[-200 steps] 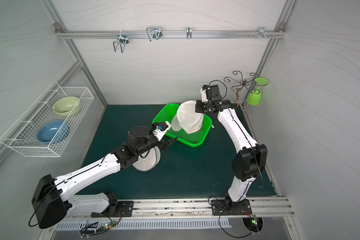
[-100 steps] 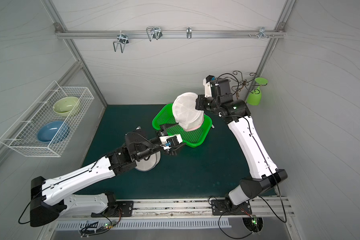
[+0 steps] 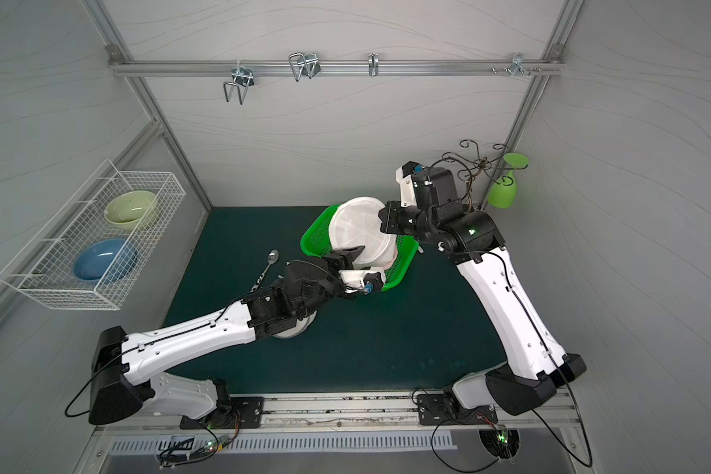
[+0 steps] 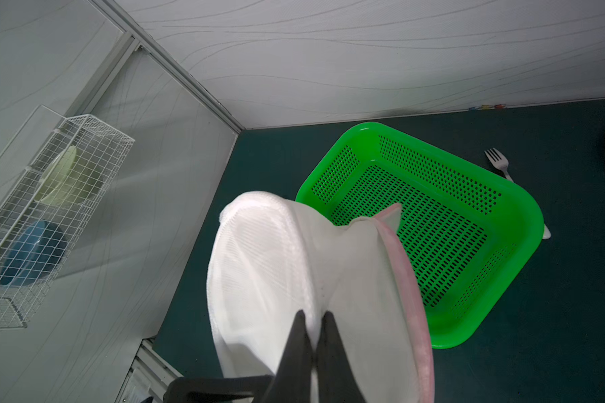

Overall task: Turn the laundry bag inside out
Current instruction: Turn over the laundry bag.

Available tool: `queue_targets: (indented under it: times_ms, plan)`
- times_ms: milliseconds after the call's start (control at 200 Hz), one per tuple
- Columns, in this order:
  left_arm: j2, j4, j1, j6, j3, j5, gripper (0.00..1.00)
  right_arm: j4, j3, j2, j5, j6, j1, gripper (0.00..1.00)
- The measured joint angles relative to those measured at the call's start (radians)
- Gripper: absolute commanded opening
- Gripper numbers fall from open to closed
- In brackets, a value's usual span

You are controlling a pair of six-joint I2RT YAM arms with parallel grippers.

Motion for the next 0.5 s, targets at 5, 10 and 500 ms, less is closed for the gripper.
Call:
queue_targets:
  times_ms: [5, 10, 500]
  plan:
    - [0.000, 0.002, -0.001, 0.002, 0.000, -0.005, 0.48, 0.000, -0.001, -0.001, -0.001, 0.003, 0.000, 0.00]
    - [0.001, 0.003, -0.001, 0.003, 0.000, -0.007, 0.48, 0.000, -0.002, -0.001, -0.002, 0.004, 0.000, 0.00]
    - [-0.114, -0.057, -0.018, -0.097, 0.000, 0.010, 0.00, 0.000, -0.069, -0.029, -0.054, 0.010, 0.008, 0.21]
